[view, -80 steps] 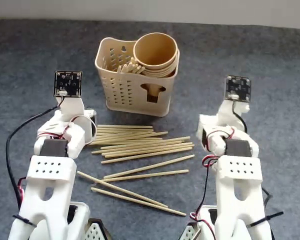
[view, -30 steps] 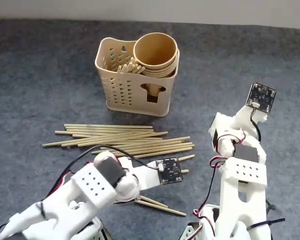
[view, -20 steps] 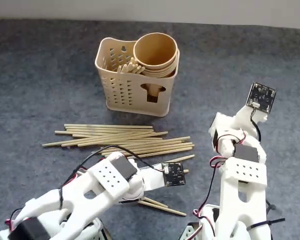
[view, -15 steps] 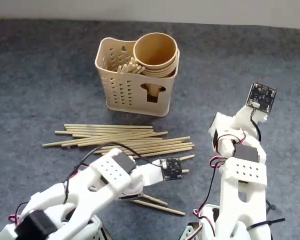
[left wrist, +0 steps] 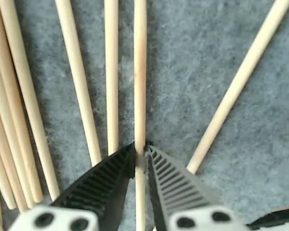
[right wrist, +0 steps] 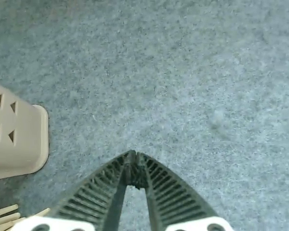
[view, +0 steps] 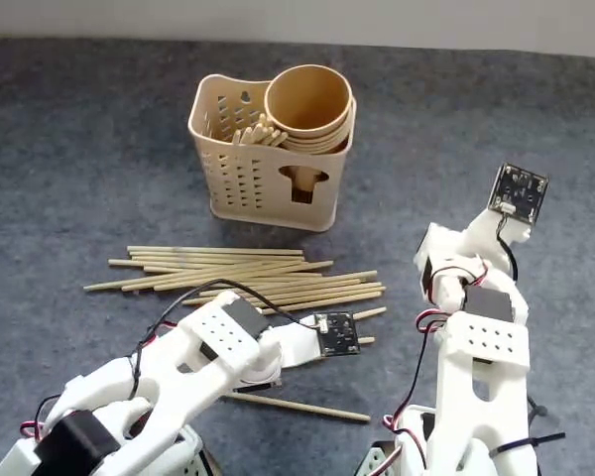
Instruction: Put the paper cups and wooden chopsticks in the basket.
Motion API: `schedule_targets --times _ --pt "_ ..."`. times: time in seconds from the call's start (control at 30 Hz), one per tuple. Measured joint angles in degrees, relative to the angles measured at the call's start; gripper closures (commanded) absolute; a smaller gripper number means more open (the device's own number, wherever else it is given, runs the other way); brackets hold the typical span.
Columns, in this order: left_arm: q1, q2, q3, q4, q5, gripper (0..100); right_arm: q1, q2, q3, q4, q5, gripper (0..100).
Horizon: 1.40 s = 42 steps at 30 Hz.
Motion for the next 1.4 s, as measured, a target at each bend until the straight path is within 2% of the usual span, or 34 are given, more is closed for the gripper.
schedule_targets --times 0.13,0.33,0.53,0.73,0.9,1.07,1.17,1.4 --pt "0.0 0.0 -0.4 1.9 0.0 100 0.0 0.0 0.0 0.0 0.0 98.8" --pt "-1.0 0.0 -8.9 12.0 0.0 99 0.0 0.0 0.0 0.0 0.0 98.8" --pt "-7.5 0.0 -20.8 20.2 0.0 99 0.0 0.0 0.0 0.0 0.0 98.8" --pt "-15.3 0.1 -37.4 30.0 0.0 99 0.0 0.0 0.0 0.0 0.0 98.8" --pt "-21.4 0.1 -57.1 35.4 0.4 99 0.0 0.0 0.0 0.0 0.0 98.8" --pt "-23.5 0.1 -76.2 35.9 6.9 99 0.0 0.0 0.0 0.0 0.0 98.8" --pt "-23.6 0.4 -84.1 33.0 11.3 99 0.0 0.0 0.0 0.0 0.0 98.8" --pt "-23.6 0.7 -86.5 19.4 18.5 99 0.0 0.0 0.0 0.0 0.0 98.8"
